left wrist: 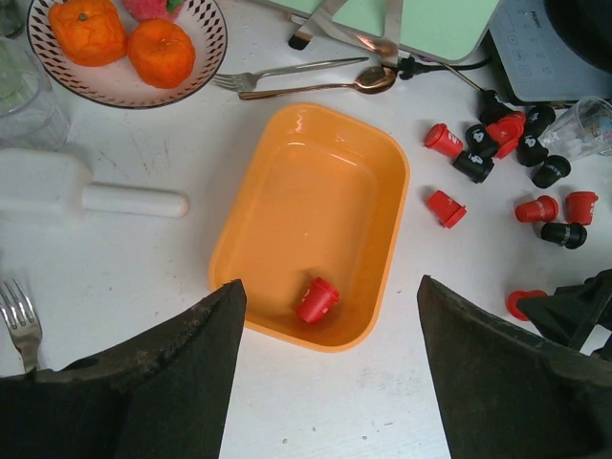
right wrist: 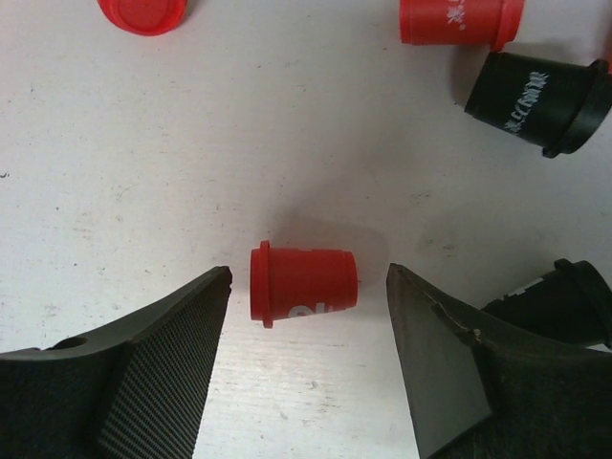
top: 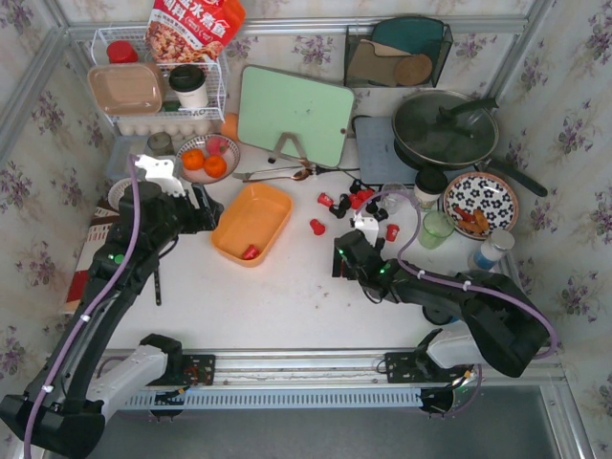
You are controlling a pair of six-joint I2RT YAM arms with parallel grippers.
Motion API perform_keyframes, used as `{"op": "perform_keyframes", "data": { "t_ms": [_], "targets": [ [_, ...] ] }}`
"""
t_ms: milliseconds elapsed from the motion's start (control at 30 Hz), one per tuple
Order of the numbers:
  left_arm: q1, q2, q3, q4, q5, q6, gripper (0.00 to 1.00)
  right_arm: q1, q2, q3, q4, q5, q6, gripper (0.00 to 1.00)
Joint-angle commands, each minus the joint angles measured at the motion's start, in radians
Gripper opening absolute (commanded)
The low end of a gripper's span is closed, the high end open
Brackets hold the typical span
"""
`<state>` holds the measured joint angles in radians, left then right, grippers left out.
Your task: Mix the coffee capsules in the storage basket
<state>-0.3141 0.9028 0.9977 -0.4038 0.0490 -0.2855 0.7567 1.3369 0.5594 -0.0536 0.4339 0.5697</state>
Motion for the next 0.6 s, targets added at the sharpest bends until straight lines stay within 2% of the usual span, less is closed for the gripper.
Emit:
{"op": "perform_keyframes", "data": {
  "t_ms": [0, 100, 300, 567],
  "targets": [
    [0.003, 0.002, -0.002, 0.040, 0.012, -0.004, 0.75, -0.009, 0.016, 0.001, 0.051, -0.034, -0.017, 0.72],
    [0.004, 0.005, -0.002, 0.042, 0.016, -0.007, 0.75, -0.010, 0.032, 0.007, 0.050, -0.040, -0.019, 0.67],
    [0.006, 0.008, -0.004, 0.043, 0.020, -0.010, 0.75, -0.011, 0.059, 0.020, 0.034, -0.043, -0.025, 0.65],
    [0.007, 0.007, -0.005, 0.045, 0.022, -0.012, 0.75, -0.011, 0.063, 0.033, 0.027, -0.053, -0.054, 0.52]
  ]
}}
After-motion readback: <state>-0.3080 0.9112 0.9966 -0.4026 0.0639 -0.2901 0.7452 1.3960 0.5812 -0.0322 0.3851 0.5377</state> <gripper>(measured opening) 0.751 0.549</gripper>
